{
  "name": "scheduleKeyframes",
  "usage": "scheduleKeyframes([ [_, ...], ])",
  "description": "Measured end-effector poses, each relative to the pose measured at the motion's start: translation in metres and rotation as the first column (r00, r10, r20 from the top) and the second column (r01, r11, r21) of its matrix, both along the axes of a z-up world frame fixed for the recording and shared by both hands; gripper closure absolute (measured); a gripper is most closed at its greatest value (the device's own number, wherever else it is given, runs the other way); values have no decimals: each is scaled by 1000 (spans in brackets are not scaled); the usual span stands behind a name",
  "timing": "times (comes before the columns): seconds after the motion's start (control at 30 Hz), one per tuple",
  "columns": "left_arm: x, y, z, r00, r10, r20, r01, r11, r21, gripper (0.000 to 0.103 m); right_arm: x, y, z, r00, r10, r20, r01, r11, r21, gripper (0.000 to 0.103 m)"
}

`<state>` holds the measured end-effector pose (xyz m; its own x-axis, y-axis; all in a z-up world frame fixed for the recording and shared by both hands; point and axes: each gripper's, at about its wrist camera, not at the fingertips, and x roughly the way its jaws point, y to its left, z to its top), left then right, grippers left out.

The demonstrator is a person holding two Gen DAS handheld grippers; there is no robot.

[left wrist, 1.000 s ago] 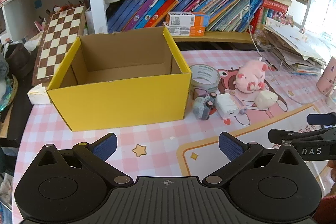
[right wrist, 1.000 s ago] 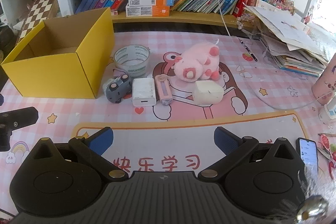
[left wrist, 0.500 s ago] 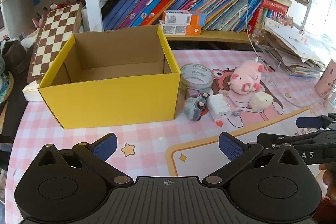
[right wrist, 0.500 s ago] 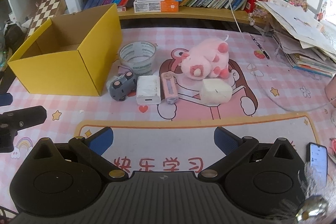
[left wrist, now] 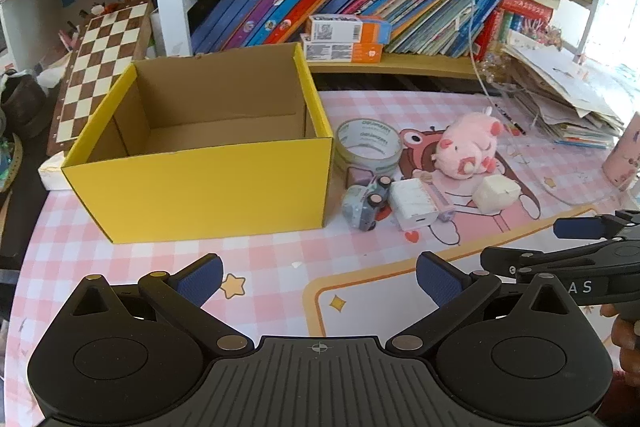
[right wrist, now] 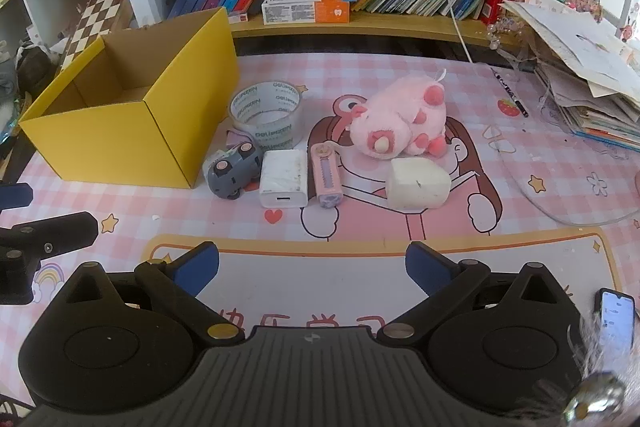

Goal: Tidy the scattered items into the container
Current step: 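Move both tools toward the white charger and white foam block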

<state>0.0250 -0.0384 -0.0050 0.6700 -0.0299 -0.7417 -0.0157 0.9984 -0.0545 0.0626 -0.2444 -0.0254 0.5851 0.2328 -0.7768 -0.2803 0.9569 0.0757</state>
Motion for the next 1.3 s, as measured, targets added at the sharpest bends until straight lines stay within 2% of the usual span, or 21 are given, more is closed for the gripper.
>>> scheduleKeyframes([
  [0.37, 7, 1, 2, 1000, 2, 20, -2, 1000, 6, 0, 7, 0, -3, 1000, 18, -17, -18, 1000, -3, 2],
  [0.5, 9, 0, 3, 1000, -8, 23, 7, 1000, 12, 0, 8, -2, -4, 1000, 17, -22, -16, 1000, 16, 6],
  [0.7, 10, -1, 3, 1000, -7, 24, 7, 1000, 18, 0, 9, -2, -4, 1000, 14, -23, -13, 1000, 28, 7],
  [1.3, 12, -5, 5, 999, -26, 40, 25, 999, 38, 0, 12, -6, 0, 1000, 8, 5, -8, 999, 46, 10],
])
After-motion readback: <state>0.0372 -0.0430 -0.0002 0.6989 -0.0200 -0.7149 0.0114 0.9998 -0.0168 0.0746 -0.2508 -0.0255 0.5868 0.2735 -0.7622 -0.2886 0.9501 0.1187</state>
